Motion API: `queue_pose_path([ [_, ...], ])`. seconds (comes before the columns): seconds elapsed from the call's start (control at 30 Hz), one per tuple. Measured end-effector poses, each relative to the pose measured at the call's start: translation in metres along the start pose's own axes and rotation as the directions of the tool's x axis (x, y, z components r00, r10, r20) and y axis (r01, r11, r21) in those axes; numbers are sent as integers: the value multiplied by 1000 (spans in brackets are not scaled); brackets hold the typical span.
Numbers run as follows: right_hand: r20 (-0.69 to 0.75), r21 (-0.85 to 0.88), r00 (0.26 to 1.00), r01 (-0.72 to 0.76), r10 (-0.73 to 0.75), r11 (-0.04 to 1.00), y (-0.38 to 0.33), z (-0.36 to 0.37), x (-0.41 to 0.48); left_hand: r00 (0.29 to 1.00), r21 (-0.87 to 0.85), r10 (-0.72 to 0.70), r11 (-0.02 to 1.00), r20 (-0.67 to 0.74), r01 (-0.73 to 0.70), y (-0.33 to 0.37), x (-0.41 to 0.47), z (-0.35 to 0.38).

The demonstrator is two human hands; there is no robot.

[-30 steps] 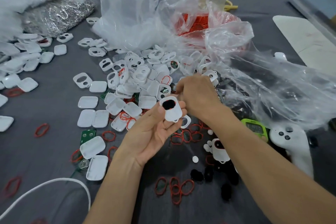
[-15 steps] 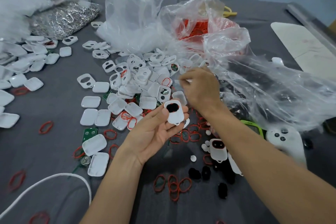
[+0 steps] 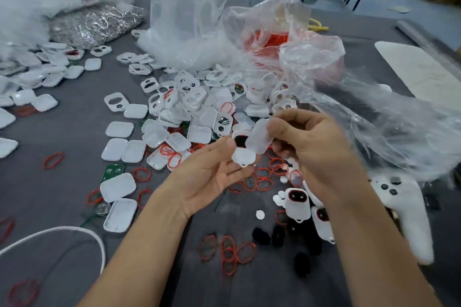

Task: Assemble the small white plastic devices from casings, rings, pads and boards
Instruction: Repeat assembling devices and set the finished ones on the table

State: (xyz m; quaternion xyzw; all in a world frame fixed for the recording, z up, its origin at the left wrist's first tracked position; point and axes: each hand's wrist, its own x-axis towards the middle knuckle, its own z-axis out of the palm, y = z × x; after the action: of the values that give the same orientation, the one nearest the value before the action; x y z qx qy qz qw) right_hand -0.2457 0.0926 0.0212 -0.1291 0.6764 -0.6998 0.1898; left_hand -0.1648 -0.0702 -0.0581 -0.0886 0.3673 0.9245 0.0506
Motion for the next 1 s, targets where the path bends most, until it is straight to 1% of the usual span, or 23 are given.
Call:
queue_pose_path([
  [0.1,-24,-81,999,35,-37,996,9,1,-1,1000,19,-9,1000,6,9,0,2,0],
  [0.23,37,-155,994,112,-107,982,19,6,1,1000,68,-17,998,22,16,0,4,-1],
  [0.4,-28,-297,980,180,-197,938,27,3,1,999,95,-24,995,23,22,-2,7,-1],
  [0.43,-36,-297,978,184,-203,937,27,3,1,999,94,-26,995,23,23,-3,8,-1],
  [0.5,-65,-214,982,161,-178,964,26,1,-1,1000,75,-25,997,9,25,-2,8,-1],
  [0.6,-89,14,994,58,-56,998,21,-3,-2,1000,50,-10,999,7,10,-2,7,-1],
  [0.67,-81,120,996,-22,32,993,19,-4,-2,1000,41,13,999,14,-14,0,6,-1],
  [0.73,-57,196,992,-96,109,976,19,-2,-1,999,-10,34,999,26,-33,1,7,-2],
  [0.83,-11,207,990,-136,141,969,21,5,-4,995,-48,76,996,61,-73,2,7,-2],
  [0.97,-60,137,996,-60,68,989,26,15,-7,980,-109,130,987,150,-114,2,8,-2],
  [1.0,-83,118,995,-41,51,992,28,17,-7,973,-99,147,986,177,-131,1,8,-2],
])
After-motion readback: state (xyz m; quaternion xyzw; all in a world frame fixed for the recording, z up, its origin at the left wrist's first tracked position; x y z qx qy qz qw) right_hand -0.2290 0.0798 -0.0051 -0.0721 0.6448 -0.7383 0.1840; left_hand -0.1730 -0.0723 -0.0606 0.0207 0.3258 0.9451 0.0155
